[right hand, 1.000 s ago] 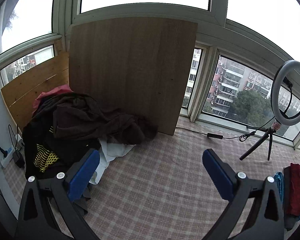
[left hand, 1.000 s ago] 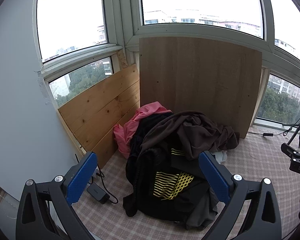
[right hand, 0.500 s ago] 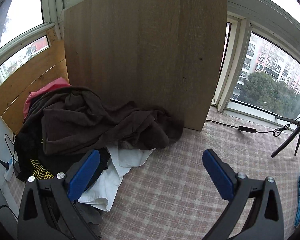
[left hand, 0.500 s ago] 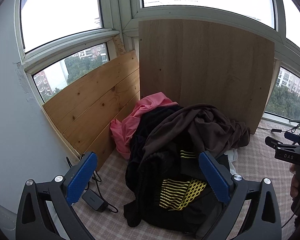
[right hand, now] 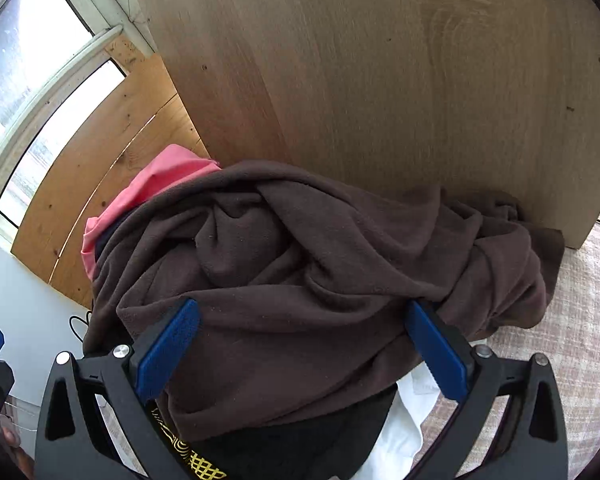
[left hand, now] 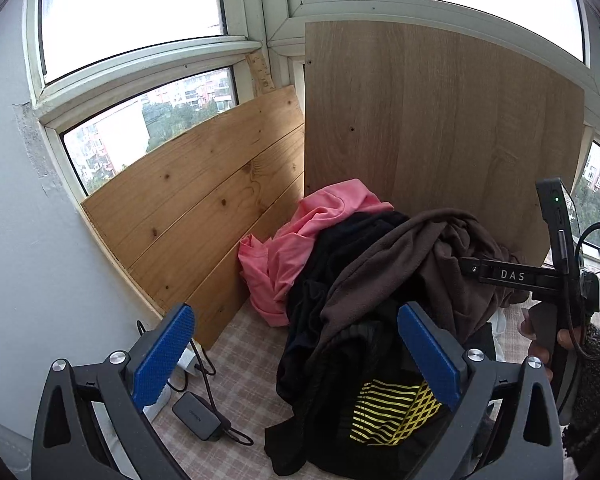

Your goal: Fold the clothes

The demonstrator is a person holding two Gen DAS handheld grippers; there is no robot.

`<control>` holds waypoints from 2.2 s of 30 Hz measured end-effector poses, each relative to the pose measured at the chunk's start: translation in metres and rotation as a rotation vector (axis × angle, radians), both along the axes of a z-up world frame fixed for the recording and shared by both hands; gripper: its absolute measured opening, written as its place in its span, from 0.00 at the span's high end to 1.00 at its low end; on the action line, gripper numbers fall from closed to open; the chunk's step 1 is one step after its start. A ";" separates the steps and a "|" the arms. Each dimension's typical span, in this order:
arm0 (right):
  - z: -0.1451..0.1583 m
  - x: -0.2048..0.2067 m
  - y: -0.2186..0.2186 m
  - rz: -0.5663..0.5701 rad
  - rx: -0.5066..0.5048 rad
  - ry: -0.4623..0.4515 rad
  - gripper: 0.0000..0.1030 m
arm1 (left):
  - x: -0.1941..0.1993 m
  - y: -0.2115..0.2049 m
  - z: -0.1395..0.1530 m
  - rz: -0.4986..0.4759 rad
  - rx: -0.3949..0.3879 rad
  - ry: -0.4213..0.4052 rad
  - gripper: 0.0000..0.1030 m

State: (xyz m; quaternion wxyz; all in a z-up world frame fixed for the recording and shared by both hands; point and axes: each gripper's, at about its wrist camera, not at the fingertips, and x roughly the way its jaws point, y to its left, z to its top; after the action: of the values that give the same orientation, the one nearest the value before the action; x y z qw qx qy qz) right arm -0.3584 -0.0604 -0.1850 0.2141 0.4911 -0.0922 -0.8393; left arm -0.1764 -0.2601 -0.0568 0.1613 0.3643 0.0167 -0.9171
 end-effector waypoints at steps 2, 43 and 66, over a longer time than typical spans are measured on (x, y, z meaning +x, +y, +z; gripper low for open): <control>-0.006 -0.004 -0.010 0.023 -0.018 -0.033 0.11 | 0.005 -0.009 0.000 0.025 -0.001 0.001 0.01; 0.272 0.038 -0.040 0.154 0.191 0.387 0.70 | 0.099 0.010 0.030 -0.084 -0.014 0.071 0.01; 0.086 0.209 0.119 0.088 0.062 0.159 0.96 | 0.079 0.045 -0.042 -0.348 -0.035 -0.156 0.01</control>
State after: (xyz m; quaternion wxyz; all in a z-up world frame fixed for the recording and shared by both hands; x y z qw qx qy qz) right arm -0.1497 0.0586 -0.0985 0.2421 0.4328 -0.0272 -0.8679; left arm -0.0969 -0.2151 -0.0990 0.0071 0.4290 -0.0751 -0.9001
